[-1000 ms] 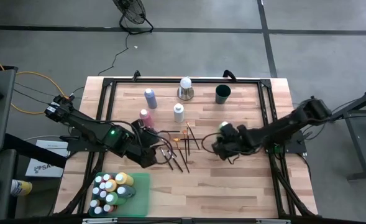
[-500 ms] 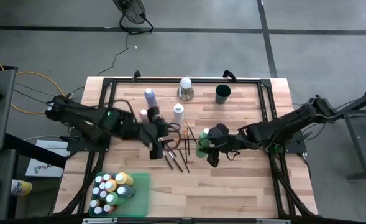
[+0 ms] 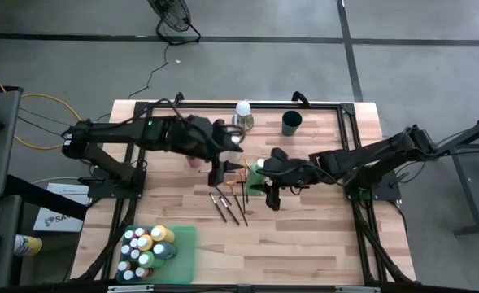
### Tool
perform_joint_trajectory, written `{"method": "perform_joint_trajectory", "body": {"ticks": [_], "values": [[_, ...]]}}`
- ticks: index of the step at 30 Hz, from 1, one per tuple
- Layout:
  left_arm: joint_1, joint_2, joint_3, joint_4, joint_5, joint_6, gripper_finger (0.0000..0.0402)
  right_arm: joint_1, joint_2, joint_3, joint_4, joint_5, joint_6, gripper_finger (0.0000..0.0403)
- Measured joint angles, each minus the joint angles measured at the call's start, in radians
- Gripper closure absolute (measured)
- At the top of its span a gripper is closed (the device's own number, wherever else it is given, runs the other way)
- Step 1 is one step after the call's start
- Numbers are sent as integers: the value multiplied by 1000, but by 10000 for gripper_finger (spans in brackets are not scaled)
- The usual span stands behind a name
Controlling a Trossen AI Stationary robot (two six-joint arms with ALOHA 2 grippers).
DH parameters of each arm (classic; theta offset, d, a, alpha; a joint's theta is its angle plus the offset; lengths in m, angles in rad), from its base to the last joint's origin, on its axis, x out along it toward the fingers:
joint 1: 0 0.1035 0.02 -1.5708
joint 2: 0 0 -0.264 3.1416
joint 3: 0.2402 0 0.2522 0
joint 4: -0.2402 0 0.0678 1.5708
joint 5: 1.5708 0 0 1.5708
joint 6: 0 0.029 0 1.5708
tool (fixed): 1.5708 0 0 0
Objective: Pick & Place Paint Supplies
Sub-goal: Put the green paint bottle into the green bin
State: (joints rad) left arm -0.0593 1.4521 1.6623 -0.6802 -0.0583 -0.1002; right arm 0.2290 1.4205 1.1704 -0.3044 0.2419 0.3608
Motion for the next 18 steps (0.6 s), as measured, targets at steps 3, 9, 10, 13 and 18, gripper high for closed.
{"method": "perform_joint_trajectory", "body": {"ticks": [3,9,10,13,18], "values": [[34,4,1,31,46,0,174,-20,20,31,7,-21,-53,234],[62,15,2,52,78,3,174,-66,65,56,16,-61,-112,234],[62,17,1,49,79,7,174,-73,71,57,21,-69,-116,233],[60,21,0,44,81,10,174,-93,85,57,40,-94,-129,232],[60,37,0,44,86,10,174,-115,108,57,94,-137,-149,232]]}}
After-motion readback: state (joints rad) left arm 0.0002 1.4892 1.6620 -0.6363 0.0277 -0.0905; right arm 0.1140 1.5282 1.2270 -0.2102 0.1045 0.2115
